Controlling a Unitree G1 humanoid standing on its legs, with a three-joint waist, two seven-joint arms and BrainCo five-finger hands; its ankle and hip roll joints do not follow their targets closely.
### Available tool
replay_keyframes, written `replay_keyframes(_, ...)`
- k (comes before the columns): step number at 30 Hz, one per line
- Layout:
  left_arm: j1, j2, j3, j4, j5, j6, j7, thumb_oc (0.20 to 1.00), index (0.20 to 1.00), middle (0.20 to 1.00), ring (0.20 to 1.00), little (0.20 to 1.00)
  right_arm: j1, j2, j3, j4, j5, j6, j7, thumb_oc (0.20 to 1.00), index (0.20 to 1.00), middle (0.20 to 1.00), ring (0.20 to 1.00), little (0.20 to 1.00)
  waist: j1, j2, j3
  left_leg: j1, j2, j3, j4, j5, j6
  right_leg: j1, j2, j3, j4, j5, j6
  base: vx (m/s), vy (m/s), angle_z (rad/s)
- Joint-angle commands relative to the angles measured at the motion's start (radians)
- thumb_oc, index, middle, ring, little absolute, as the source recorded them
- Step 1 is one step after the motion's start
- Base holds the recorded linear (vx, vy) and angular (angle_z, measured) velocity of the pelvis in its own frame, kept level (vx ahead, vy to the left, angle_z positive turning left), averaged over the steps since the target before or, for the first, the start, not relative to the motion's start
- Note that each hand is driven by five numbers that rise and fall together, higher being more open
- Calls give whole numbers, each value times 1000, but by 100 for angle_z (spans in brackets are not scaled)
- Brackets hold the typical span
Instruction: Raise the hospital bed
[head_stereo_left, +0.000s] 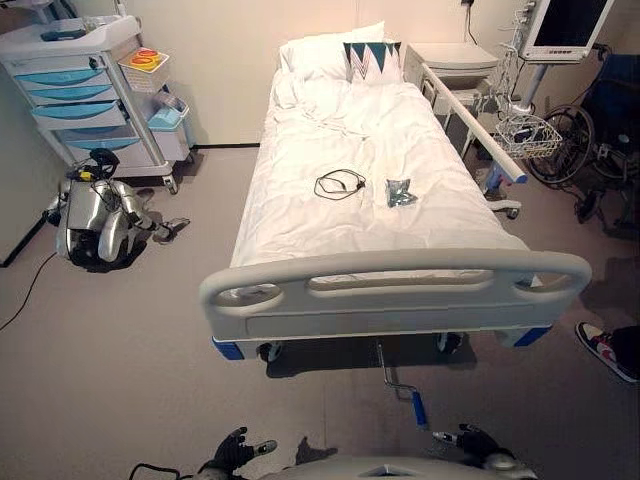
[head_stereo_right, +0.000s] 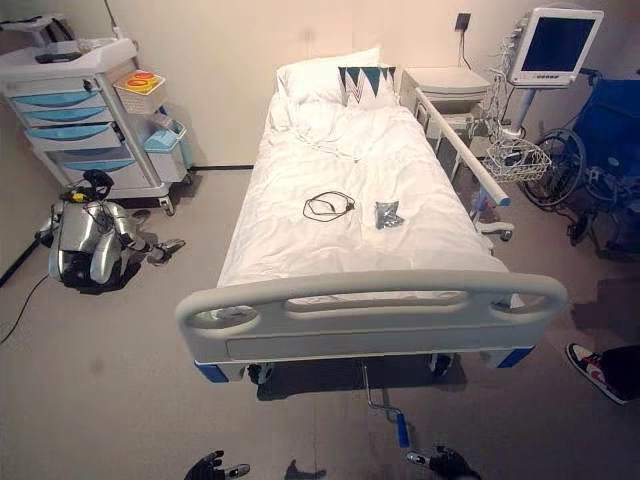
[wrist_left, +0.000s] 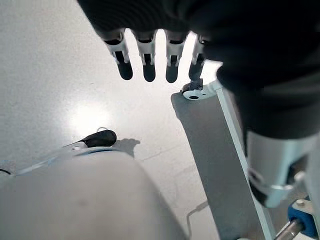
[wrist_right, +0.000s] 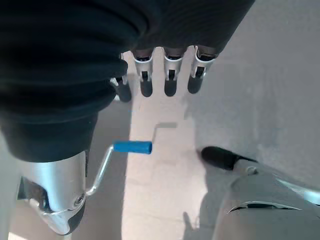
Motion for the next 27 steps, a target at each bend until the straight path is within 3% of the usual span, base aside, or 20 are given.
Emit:
replay_keyframes(1, -53, -3, 33, 54, -17, -22, -3, 1000, 1000, 1000, 1000, 1000, -63, 7, 24, 35, -10, -22, -8, 1000, 1000, 1000, 1000, 1000, 15, -62, 16, -48, -38, -83, -8, 14, 17, -18, -36, -15, 7, 77, 41, 44, 195, -23)
replay_keyframes(9, -62, 1, 42, 19, -65, -28, 12, 1000, 1000, 1000, 1000, 1000, -73, 5, 23, 10, 18, -24, -14, 1000, 1000, 1000, 1000, 1000, 15, -68, 42, -64, -39, -87, -8, 18, 21, -39, -35, -12, 18, 77, 39, 0, 0, 0)
replay_keyframes(13, -71, 15, 27, -116, -125, -52, 37, 1000, 1000, 1000, 1000, 1000, -98, 2, 25, -55, 59, -42, -38, 1000, 1000, 1000, 1000, 1000, 18, -65, 83, -94, -38, -91, -5, 31, 21, -71, -33, -12, 30, 80, 37, -90, -5, -1)
replay_keyframes(16, -67, 43, 11, -270, -162, -74, 55, 1000, 1000, 1000, 1000, 1000, -122, -6, 28, -138, 83, -56, -67, 1000, 1000, 1000, 1000, 1000, 19, -58, 128, -126, -37, -89, 2, 43, 20, -105, -33, -11, 40, 84, 35, -132, -6, -1)
replay_keyframes(17, -68, 67, 20, -393, -201, -89, 76, 1000, 1000, 1000, 1000, 1000, -149, -15, 31, -208, 102, -67, -88, 1000, 1000, 1000, 1000, 1000, 20, -51, 169, -151, -36, -90, 10, 53, 19, -137, -33, -7, 58, 87, 32, -216, -13, -2)
replay_keyframes(22, -105, 108, 37, -624, -272, -111, 119, 1000, 1000, 1000, 1000, 1000, -227, -49, 38, -385, 118, -77, -140, 1000, 1000, 1000, 1000, 1000, 12, -32, 279, -253, -26, -88, 78, 62, 21, -253, -39, 10, 130, 92, 22, -192, 0, -11)
replay_keyframes(23, -104, 108, 38, -625, -272, -110, 119, 1000, 1000, 1000, 1000, 1000, -227, -49, 38, -385, 117, -76, -140, 1000, 1000, 1000, 1000, 1000, 13, -32, 279, -255, -26, -88, 79, 61, 21, -255, -39, 11, 132, 92, 21, -273, 20, -11)
replay_keyframes(24, -128, 124, 31, -722, -279, -118, 135, 1000, 1000, 1000, 1000, 1000, -270, -63, 50, -419, 107, -80, -164, 1000, 1000, 1000, 1000, 1000, 11, -18, 332, -314, -21, -88, 131, 61, 22, -317, -46, 22, 174, 91, 16, -234, 11, -9)
replay_keyframes(27, -165, 154, 28, -871, -281, -131, 152, 1000, 1000, 1000, 1000, 1000, -327, -78, 52, -474, 104, -87, -192, 1000, 1000, 1000, 1000, 1000, 7, -2, 381, -409, -20, -89, 176, 67, 24, -422, -52, 29, 233, 83, 7, -178, 4, -13)
